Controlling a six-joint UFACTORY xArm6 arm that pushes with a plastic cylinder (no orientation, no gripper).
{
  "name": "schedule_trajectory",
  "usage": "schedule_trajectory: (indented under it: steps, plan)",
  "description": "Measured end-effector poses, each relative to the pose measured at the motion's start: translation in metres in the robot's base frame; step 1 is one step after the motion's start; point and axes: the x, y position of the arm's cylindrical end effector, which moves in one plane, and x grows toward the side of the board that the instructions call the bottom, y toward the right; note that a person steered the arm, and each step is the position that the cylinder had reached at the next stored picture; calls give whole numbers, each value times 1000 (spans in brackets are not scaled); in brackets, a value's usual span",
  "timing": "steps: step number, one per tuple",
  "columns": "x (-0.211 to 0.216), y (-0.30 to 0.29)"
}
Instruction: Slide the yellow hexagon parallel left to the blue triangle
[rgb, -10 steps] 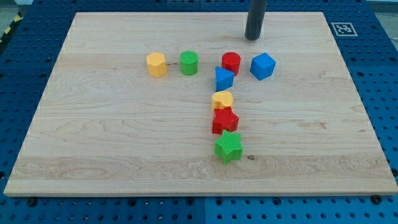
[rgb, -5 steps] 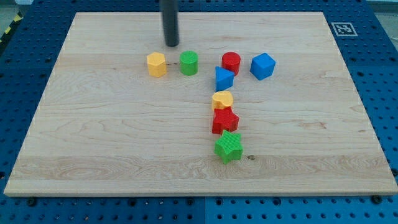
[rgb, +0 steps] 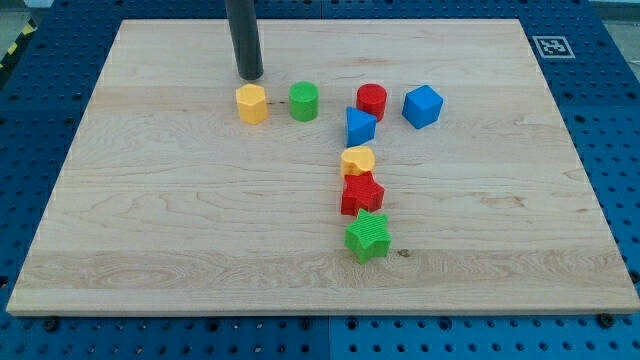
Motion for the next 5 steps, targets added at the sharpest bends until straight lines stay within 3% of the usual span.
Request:
schedule_trajectory:
  steps: [5]
  plan:
    - [45,24]
